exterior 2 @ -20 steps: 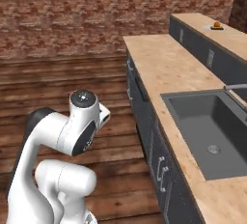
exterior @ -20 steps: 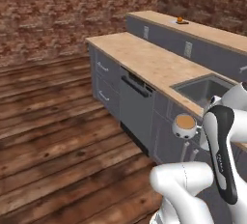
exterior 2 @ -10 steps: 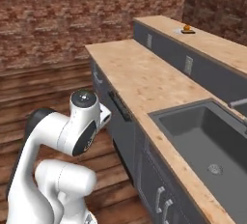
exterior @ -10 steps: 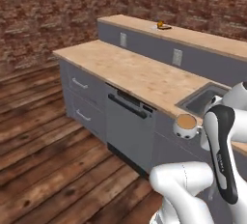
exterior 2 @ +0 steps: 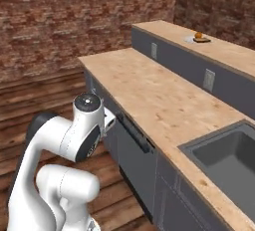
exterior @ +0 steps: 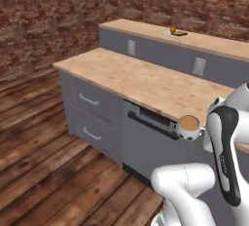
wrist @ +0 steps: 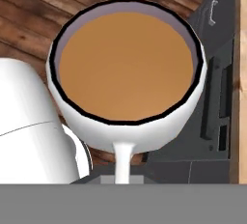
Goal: Pick up the brewed coffee from the coffee machine and place it next to the breakfast plate on the dining counter.
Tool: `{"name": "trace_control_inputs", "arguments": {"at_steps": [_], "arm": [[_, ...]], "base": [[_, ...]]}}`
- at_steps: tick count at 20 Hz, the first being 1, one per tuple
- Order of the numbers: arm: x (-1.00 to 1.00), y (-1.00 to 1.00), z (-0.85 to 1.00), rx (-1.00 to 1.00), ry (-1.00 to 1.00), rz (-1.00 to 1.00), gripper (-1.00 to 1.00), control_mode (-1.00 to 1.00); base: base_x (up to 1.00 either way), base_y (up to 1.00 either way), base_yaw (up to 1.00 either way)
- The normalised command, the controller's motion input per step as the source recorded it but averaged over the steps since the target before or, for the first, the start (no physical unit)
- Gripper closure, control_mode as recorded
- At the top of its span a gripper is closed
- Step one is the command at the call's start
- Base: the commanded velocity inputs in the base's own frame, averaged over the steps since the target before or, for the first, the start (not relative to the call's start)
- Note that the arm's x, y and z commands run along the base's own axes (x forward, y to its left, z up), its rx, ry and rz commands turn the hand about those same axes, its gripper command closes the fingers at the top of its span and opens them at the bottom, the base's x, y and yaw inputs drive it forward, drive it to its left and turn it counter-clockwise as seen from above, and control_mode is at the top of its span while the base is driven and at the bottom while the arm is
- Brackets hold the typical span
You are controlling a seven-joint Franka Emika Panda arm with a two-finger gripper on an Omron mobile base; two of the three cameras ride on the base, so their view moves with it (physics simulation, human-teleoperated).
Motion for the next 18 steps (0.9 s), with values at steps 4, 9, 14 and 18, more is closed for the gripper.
{"name": "trace_control_inputs", "arguments": {"at_steps": [4, 9, 14, 18], "arm": [[0.00, 0.00, 0.00, 0.00, 0.00, 0.00, 1.00, 1.00], [0.00, 0.00, 0.00, 0.00, 0.00, 0.00, 1.00, 1.00], [0.00, 0.00, 0.00, 0.00, 0.00, 0.00, 1.00, 1.00], [0.00, 0.00, 0.00, 0.00, 0.00, 0.00, 1.00, 1.00]], "base": [[0.71, 1.00, -0.15], [0.74, 1.00, -0.11], [0.83, 1.00, -0.09], [0.86, 1.00, -0.07]]}}
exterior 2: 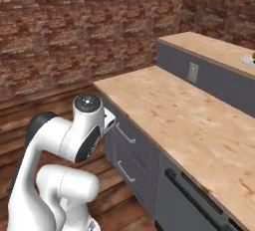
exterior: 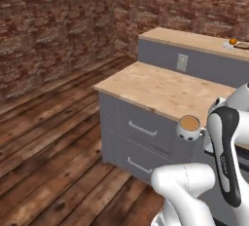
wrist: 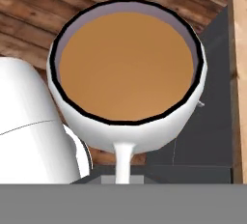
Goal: Pick up the brewed coffee from the coffee machine and place it next to the breakfast plate on the dining counter.
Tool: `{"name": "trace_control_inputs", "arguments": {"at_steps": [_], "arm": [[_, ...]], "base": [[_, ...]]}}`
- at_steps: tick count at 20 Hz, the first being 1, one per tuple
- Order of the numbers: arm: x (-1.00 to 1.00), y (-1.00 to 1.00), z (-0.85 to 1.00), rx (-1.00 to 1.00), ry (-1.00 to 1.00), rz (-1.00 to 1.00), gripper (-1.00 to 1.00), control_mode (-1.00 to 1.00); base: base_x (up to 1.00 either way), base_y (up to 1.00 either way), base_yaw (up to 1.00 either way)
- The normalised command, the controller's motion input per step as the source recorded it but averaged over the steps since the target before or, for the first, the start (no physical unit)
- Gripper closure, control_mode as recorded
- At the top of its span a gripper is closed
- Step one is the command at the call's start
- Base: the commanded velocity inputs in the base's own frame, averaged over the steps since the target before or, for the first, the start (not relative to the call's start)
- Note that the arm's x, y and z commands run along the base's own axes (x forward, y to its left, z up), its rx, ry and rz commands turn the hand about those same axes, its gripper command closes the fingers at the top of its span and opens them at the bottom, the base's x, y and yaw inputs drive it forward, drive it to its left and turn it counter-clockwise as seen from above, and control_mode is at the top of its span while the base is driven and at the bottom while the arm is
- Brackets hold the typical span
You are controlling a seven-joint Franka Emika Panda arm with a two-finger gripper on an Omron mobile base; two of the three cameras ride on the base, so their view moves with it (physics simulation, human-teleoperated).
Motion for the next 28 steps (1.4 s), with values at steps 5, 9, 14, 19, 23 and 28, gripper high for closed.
{"name": "trace_control_inputs", "arguments": {"at_steps": [5, 9, 14, 19, 23, 28], "arm": [[0.00, 0.00, 0.00, 0.00, 0.00, 0.00, 1.00, 1.00], [0.00, 0.00, 0.00, 0.00, 0.00, 0.00, 1.00, 1.00], [0.00, 0.00, 0.00, 0.00, 0.00, 0.00, 1.00, 1.00], [0.00, 0.00, 0.00, 0.00, 0.00, 0.00, 1.00, 1.00], [0.00, 0.00, 0.00, 0.00, 0.00, 0.00, 1.00, 1.00], [0.00, 0.00, 0.00, 0.00, 0.00, 0.00, 1.00, 1.00]], "base": [[0.79, 1.00, -0.05], [0.79, 1.00, -0.05], [0.76, 1.00, -0.05], [0.73, 1.00, -0.08], [0.70, 1.00, -0.19], [0.91, 0.88, -0.37]]}}
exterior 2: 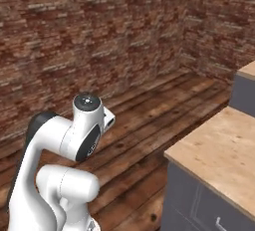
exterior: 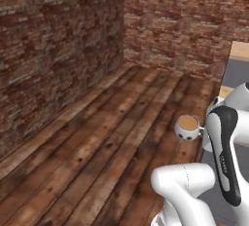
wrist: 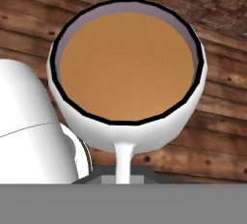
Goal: Pick up the brewed coffee from the coffee machine and place it next to the breakfast plate on the dining counter.
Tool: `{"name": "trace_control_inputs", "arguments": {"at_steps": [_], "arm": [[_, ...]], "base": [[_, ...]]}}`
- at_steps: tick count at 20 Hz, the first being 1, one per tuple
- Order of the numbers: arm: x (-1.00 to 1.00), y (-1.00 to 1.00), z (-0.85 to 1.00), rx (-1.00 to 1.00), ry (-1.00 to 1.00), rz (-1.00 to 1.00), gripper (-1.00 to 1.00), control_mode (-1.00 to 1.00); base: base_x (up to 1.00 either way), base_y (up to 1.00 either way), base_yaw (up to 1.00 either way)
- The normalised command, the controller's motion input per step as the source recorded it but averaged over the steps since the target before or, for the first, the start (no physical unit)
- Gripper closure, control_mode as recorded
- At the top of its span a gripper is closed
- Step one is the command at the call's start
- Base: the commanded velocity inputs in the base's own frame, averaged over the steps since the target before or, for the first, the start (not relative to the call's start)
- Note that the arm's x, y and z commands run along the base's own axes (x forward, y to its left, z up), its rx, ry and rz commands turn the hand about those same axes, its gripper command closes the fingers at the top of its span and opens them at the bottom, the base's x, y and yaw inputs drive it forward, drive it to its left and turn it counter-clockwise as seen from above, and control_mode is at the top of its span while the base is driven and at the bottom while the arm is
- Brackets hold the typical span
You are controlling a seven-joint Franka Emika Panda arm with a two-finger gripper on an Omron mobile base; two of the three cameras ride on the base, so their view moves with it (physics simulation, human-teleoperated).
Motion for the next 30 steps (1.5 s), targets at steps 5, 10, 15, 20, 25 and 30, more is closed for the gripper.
{"name": "trace_control_inputs", "arguments": {"at_steps": [5, 10, 15, 20, 25, 30], "arm": [[0.00, 0.00, 0.00, 0.00, 0.00, 0.00, 1.00, 1.00], [0.00, 0.00, 0.00, 0.00, 0.00, 0.00, 1.00, 1.00], [0.00, 0.00, 0.00, 0.00, 0.00, 0.00, 1.00, 1.00], [0.00, 0.00, 0.00, 0.00, 0.00, 0.00, 1.00, 1.00], [0.00, 0.00, 0.00, 0.00, 0.00, 0.00, 1.00, 1.00], [0.00, 0.00, 0.00, 0.00, 0.00, 0.00, 1.00, 1.00]], "base": [[0.97, 0.63, -0.48], [1.00, 0.47, -0.49], [1.00, 0.28, -0.49], [1.00, 0.24, -0.48], [0.99, 0.33, -0.49], [0.98, 0.57, -0.47]]}}
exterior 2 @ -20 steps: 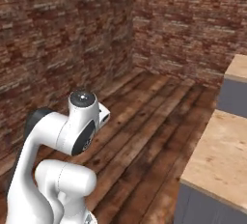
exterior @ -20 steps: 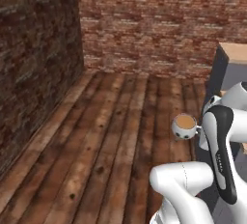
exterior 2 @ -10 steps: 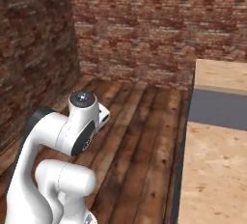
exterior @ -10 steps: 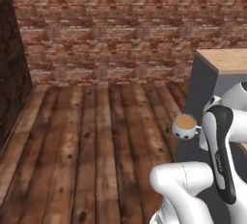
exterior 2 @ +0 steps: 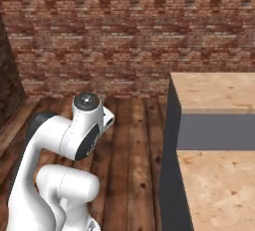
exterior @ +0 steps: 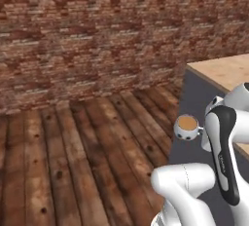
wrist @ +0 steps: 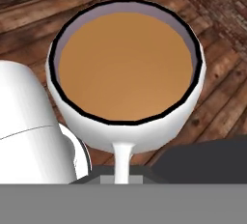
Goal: Pick up the brewed coffee from the coffee machine and place it next to the breakfast plate on the dining counter.
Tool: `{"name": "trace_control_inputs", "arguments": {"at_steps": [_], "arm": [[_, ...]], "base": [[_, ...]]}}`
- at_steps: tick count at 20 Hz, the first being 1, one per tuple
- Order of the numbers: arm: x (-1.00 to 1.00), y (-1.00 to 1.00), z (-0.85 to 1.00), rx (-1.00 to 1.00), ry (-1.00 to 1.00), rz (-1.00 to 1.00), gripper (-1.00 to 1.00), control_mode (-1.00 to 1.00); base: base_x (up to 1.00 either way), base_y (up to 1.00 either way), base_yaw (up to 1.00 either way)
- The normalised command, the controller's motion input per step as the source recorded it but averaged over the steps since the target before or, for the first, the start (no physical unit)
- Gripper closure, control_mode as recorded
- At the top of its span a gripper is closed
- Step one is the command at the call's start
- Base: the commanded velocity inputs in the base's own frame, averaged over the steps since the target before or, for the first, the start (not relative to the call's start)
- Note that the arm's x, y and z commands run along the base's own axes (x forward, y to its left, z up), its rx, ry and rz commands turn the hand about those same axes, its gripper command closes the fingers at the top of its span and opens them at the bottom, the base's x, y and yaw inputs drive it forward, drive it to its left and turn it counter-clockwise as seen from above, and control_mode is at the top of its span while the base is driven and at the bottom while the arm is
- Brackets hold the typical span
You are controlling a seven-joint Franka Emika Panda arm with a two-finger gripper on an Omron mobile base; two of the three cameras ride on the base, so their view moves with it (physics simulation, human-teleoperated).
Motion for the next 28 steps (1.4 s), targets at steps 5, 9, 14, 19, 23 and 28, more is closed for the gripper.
{"name": "trace_control_inputs", "arguments": {"at_steps": [5, 9, 14, 19, 23, 28], "arm": [[0.00, 0.00, 0.00, 0.00, 0.00, 0.00, 1.00, 1.00], [0.00, 0.00, 0.00, 0.00, 0.00, 0.00, 1.00, 1.00], [0.00, 0.00, 0.00, 0.00, 0.00, 0.00, 1.00, 1.00], [0.00, 0.00, 0.00, 0.00, 0.00, 0.00, 1.00, 1.00], [0.00, 0.00, 0.00, 0.00, 0.00, 0.00, 1.00, 1.00], [0.00, 0.00, 0.00, 0.00, 0.00, 0.00, 1.00, 1.00]], "base": [[0.98, 0.71, -0.46], [0.96, 0.74, -0.45], [0.95, 0.53, -0.49], [0.86, 0.50, -0.51], [0.80, 0.53, -0.52], [0.80, 0.34, -0.55]]}}
